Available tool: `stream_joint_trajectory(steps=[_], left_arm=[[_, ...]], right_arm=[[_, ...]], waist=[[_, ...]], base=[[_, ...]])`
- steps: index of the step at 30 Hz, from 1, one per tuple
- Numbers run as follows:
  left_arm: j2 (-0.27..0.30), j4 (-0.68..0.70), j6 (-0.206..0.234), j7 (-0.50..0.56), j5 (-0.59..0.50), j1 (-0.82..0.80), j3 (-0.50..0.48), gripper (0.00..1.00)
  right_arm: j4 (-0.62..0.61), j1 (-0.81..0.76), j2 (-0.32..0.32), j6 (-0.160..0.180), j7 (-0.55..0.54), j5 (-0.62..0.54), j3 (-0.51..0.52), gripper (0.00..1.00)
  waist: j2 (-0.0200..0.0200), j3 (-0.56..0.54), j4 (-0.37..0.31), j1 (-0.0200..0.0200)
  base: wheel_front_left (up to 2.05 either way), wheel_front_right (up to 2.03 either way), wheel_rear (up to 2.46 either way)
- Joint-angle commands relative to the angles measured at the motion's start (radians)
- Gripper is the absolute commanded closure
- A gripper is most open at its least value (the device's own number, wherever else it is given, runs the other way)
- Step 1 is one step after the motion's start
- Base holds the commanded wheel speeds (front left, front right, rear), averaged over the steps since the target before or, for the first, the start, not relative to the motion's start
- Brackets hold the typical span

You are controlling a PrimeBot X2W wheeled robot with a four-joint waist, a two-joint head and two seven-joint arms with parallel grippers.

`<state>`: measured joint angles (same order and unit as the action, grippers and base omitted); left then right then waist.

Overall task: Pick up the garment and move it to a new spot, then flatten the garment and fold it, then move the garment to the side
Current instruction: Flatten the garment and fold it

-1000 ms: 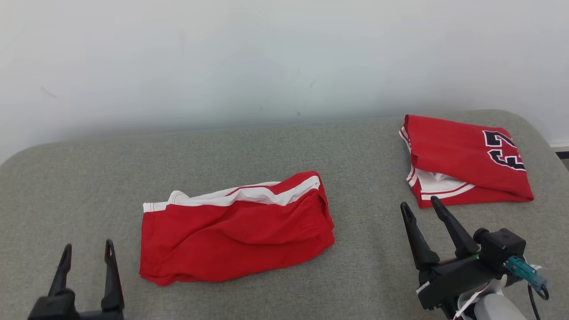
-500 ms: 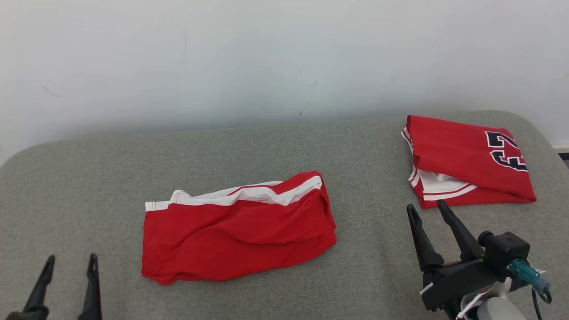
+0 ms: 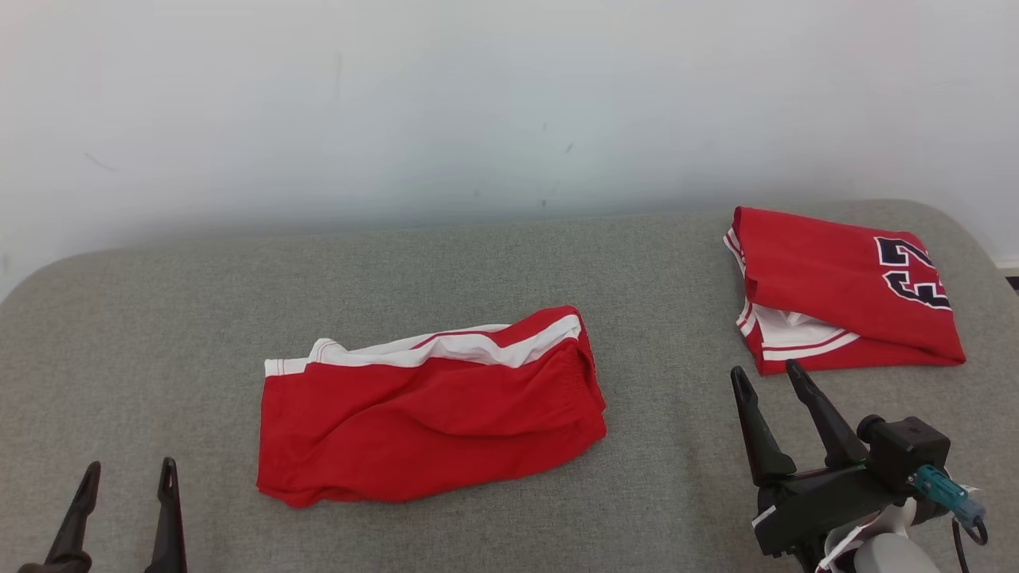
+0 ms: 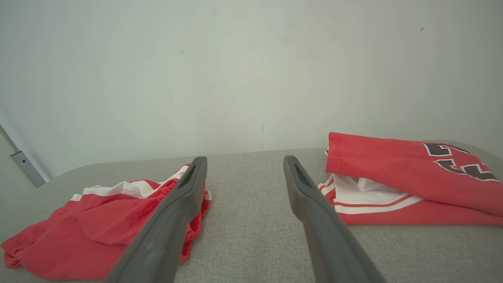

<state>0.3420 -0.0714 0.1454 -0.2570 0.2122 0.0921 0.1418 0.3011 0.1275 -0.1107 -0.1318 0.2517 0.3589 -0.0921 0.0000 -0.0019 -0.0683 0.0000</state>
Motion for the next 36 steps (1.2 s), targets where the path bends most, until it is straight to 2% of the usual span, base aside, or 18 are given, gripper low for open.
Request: stream_joint_trajectory(steps=[1,10,19,23,36], left_arm=[[0.003,-0.002,0.005,-0.006,-0.001,-0.011,-0.003,0.00],[0.003,0.004,0.031,-0.006,0.000,-0.005,-0.018,0.00],[0.031,0.036,0.049,0.097,-0.017,-0.018,-0.008,0.00],[0.034,0.060,0.063,0.099,-0.012,-0.004,-0.020,0.00],[0.038,0.074,0.071,0.100,-0.006,0.001,-0.010,0.00]], right_arm=[[0.002,0.002,-0.001,0.002,0.004,-0.008,0.001,0.00],[0.000,0.002,0.001,0.002,-0.002,-0.013,-0.001,0.00],[-0.007,0.002,0.001,0.002,-0.022,-0.028,-0.006,0.00],[-0.010,-0.002,0.005,0.002,-0.029,-0.031,-0.005,0.00],[-0.016,-0.007,0.004,0.002,-0.047,-0.038,-0.009,0.00]], waist=[[0.0000,-0.001,0.000,0.0000],[0.0000,-0.005,0.007,0.0000],[0.0000,-0.013,0.020,0.0000],[0.0000,-0.016,0.025,0.0000],[0.0000,-0.021,0.038,0.0000]], base=[[0.00,0.00,0.00],[0.00,0.00,0.00],[0.00,0.00,0.00],[0.00,0.00,0.00],[0.00,0.00,0.00]])
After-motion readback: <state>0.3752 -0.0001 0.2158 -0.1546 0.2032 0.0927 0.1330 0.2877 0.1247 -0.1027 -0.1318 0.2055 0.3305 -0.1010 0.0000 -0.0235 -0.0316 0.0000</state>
